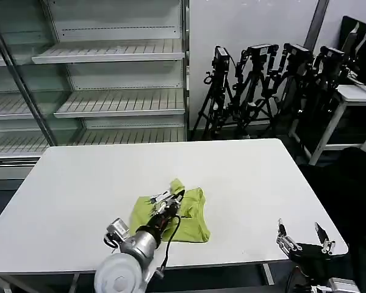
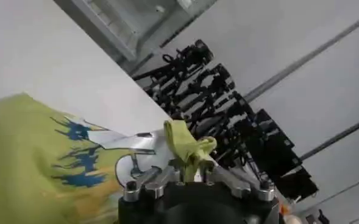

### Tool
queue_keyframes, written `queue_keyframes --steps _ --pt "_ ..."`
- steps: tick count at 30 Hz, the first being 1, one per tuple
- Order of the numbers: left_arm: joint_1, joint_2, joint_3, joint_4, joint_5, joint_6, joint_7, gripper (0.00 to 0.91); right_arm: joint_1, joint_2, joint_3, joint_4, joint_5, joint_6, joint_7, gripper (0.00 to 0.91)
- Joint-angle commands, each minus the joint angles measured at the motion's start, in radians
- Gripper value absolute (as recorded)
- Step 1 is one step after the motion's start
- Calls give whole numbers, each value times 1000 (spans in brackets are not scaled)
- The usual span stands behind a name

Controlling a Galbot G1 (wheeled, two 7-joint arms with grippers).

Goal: Fold and organize the clothes.

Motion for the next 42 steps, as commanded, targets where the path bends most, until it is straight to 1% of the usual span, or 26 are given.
queue_keyframes --steps 1,4,6,9,11,13,16,19,22,28,33,42 --pt "-6 -39 50 1 60 -1 -5 907 -18 3 20 20 0 -1 0 907" --pt "42 -52 33 -44 90 3 -8 907 -16 10 19 18 0 -1 0 907" --pt "72 -47 11 -75 104 3 -8 907 -15 13 15 20 0 -1 -1 907" --pt "111 -2 -57 -128 109 7 -11 907 -9 7 9 18 0 -2 -3 907" --pt "138 49 -112 -158 171 28 -7 907 2 -1 6 14 1 -3 -4 907" --pt "180 100 -186 -177 216 35 2 907 19 -9 -1 10 5 -7 -4 907" --pt "224 144 -289 -185 212 39 14 907 37 -16 -13 4 7 -8 -6 907" --pt "243 167 -355 -156 205 41 23 907 58 -27 -21 -6 11 -9 -8 907" --pt "233 167 -388 -118 197 57 28 907 70 -37 -16 -9 16 -10 -7 907" --pt "214 145 -365 -45 189 84 39 907 51 -44 10 2 26 -12 -9 907" --pt "193 125 -311 22 242 96 49 907 27 -47 32 24 34 -11 -6 907" --pt "177 103 -254 34 221 120 53 907 -4 -21 43 43 27 -10 -5 907"
